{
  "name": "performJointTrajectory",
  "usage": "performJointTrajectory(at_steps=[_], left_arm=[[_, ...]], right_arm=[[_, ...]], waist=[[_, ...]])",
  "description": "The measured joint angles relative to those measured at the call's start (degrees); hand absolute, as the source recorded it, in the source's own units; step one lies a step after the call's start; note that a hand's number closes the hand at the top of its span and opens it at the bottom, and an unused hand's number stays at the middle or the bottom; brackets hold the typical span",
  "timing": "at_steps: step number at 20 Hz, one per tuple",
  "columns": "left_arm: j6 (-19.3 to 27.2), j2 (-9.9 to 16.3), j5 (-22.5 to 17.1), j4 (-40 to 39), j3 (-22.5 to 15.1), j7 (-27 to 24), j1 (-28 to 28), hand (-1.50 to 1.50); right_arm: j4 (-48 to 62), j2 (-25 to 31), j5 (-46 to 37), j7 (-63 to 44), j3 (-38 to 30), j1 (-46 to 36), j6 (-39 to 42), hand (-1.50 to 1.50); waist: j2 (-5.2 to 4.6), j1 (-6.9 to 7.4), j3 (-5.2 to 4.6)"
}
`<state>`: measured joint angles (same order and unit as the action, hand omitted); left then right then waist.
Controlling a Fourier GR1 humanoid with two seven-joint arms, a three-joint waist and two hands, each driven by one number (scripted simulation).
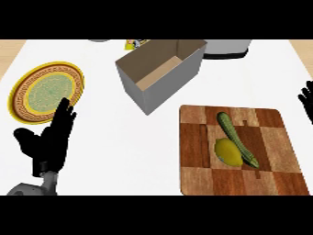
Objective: Pick the squash from the cutting board and place it in the cardboard box
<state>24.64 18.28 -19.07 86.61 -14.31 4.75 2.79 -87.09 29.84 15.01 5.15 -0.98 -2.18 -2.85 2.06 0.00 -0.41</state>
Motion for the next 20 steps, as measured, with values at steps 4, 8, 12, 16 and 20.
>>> performJointTrajectory(at_steps=[4, 8, 12, 16, 20], left_arm=[[-0.7, 5.1, 3.7, -2.1, 1.2, -1.0, 1.3, 0.0], [-1.1, 10.6, 8.0, -3.9, 1.3, -1.2, 1.8, 0.0], [-2.0, 14.3, 10.5, -5.9, 1.7, -1.6, 2.4, 0.0], [-2.4, 15.7, 11.8, -7.6, 2.0, -1.6, 3.5, 0.0], [-3.4, 16.7, 12.2, -8.4, 2.3, -1.6, 3.9, 0.0]], right_arm=[[1.3, -0.1, 3.8, 1.5, 3.0, -2.8, 9.4, -1.5], [-1.6, 4.5, 0.1, 5.5, 7.7, -7.2, 18.8, -1.5], [1.7, 8.0, -7.3, 17.1, 12.5, -7.1, 26.0, -1.5], [10.6, 7.5, -5.8, 28.6, 13.3, -7.6, 33.6, -1.5], [17.1, 9.1, -8.9, 35.4, 14.1, -10.8, 32.9, -1.5]], waist=[[-1.55, 1.3, 0.41], [-1.65, 3.79, 0.5], [-2.77, 3.79, 0.76], [-3.4, 3.53, 0.92], [-3.45, 3.86, 0.95]])
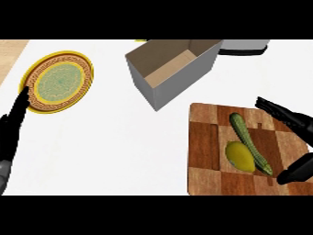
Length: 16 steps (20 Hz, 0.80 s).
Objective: Pick the squash from the cutting board and place it in the cardboard box
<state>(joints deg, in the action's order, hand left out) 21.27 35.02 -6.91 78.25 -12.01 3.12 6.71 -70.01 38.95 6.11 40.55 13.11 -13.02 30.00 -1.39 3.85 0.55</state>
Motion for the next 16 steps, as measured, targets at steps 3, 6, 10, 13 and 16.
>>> performJointTrajectory(at_steps=[3, 6, 10, 13, 16], left_arm=[[-0.4, 0.0, 0.2, -0.8, 0.0, 0.2, 0.7, 0.0], [-0.7, -0.2, 0.7, -1.1, -0.3, 0.7, 1.5, 0.0], [-1.0, -0.4, 1.1, -2.1, -0.2, 0.8, 2.6, 0.0], [-1.3, -0.7, 1.2, -3.0, 0.1, 0.4, 2.7, 0.0], [-1.4, -0.8, 1.5, -3.5, 0.5, -0.1, 2.6, 0.0]], right_arm=[[2.9, 2.5, -5.9, 4.3, 1.5, -3.3, -3.7, -1.5], [5.0, 5.5, -12.5, 7.1, 4.7, -7.1, -6.6, -1.5], [8.7, 7.4, -20.8, 10.5, 10.2, -11.7, -9.8, -1.5], [11.6, 8.2, -26.4, 11.6, 14.3, -15.9, -11.0, -1.5], [15.3, 7.1, -32.0, 11.9, 18.5, -20.0, -12.2, -1.5]], waist=[[0.02, -0.03, -0.05], [0.02, 0.3, -0.14], [0.11, 0.27, -0.26], [0.21, 0.17, -0.34], [0.38, -0.05, -0.41]])
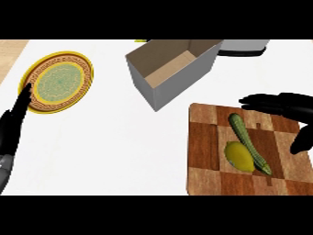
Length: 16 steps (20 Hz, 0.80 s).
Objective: Pick the squash from the cutting board and place it in the cardboard box
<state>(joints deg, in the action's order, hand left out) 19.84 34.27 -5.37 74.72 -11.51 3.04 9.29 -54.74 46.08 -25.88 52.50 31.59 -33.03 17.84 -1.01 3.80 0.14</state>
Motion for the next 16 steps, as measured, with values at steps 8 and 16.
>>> performJointTrajectory(at_steps=[8, 16], left_arm=[[-0.6, -0.3, 0.8, -0.6, 2.2, 0.5, -0.7, 0.0], [-1.5, -1.3, 2.6, 0.4, 4.4, 1.2, -1.9, 0.0]], right_arm=[[9.2, -6.7, -9.4, 0.8, 6.7, -6.6, -2.0, -1.5], [18.2, -12.8, -15.6, 3.0, 6.7, -10.0, -5.2, -1.5]], waist=[[0.56, -1.87, -0.09], [0.79, -2.75, -0.1]])
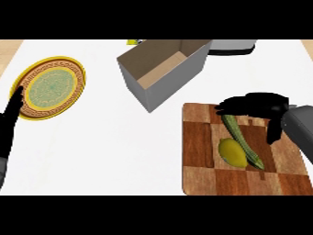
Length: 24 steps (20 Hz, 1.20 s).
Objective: Pick the squash from the cutting board and place it in the cardboard box
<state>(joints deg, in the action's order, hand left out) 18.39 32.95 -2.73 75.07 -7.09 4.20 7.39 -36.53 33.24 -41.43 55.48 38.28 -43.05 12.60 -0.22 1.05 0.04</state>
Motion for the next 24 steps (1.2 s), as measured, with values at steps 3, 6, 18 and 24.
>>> performJointTrajectory(at_steps=[3, 6, 18, 24], left_arm=[[-0.5, -0.8, 0.6, -1.3, 1.0, -1.7, -0.6, 0.0], [-1.0, -1.1, 0.8, -1.4, 1.9, -2.5, -1.5, 0.0], [-2.3, -1.9, 2.3, -1.3, 3.5, -1.1, -0.9, 0.0], [-2.2, -3.6, 4.2, -0.6, 4.2, -1.4, -1.8, 0.0]], right_arm=[[0.7, -0.4, -1.3, 0.5, -0.3, 0.4, -0.5, -1.5], [2.1, -1.8, -1.7, 1.1, -0.4, 0.2, -0.9, -1.5], [-7.5, 0.6, 0.5, 1.4, 0.7, 3.9, 0.7, -1.5], [-11.9, 1.3, -2.9, -1.7, 1.0, 6.2, 1.6, -1.5]], waist=[[0.07, -0.3, -0.03], [0.03, -0.23, -0.03], [0.33, -1.11, -0.06], [0.34, -1.04, -0.07]])
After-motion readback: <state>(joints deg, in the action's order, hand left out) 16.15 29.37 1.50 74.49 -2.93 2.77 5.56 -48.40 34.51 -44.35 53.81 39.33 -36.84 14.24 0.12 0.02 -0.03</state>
